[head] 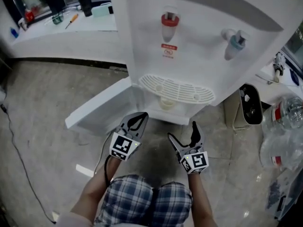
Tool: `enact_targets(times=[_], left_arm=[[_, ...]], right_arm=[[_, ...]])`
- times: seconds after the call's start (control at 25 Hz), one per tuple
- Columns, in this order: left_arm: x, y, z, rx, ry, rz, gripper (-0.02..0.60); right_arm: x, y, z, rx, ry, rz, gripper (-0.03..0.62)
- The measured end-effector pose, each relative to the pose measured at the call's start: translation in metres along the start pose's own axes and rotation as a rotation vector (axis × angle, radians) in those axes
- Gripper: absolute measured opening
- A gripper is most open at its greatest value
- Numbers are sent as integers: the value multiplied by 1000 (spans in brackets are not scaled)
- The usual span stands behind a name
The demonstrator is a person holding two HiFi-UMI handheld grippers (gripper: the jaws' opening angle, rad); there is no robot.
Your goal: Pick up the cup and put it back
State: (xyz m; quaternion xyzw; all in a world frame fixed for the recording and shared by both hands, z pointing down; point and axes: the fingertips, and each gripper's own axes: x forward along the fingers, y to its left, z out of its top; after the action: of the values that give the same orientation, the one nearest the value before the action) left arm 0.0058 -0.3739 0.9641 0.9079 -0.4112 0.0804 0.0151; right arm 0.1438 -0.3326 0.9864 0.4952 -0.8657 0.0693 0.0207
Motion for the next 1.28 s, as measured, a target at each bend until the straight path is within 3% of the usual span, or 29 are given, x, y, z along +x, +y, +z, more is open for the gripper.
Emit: enact_targets(times=[0.48,1.28], left_arm=[[8,7,-10,-15,12,9,25],[11,6,-18,-34,27,-2,25]], right_arm=[[54,-15,-30,17,40,1,545],[157,-53,-92,-70,235,-90,566]])
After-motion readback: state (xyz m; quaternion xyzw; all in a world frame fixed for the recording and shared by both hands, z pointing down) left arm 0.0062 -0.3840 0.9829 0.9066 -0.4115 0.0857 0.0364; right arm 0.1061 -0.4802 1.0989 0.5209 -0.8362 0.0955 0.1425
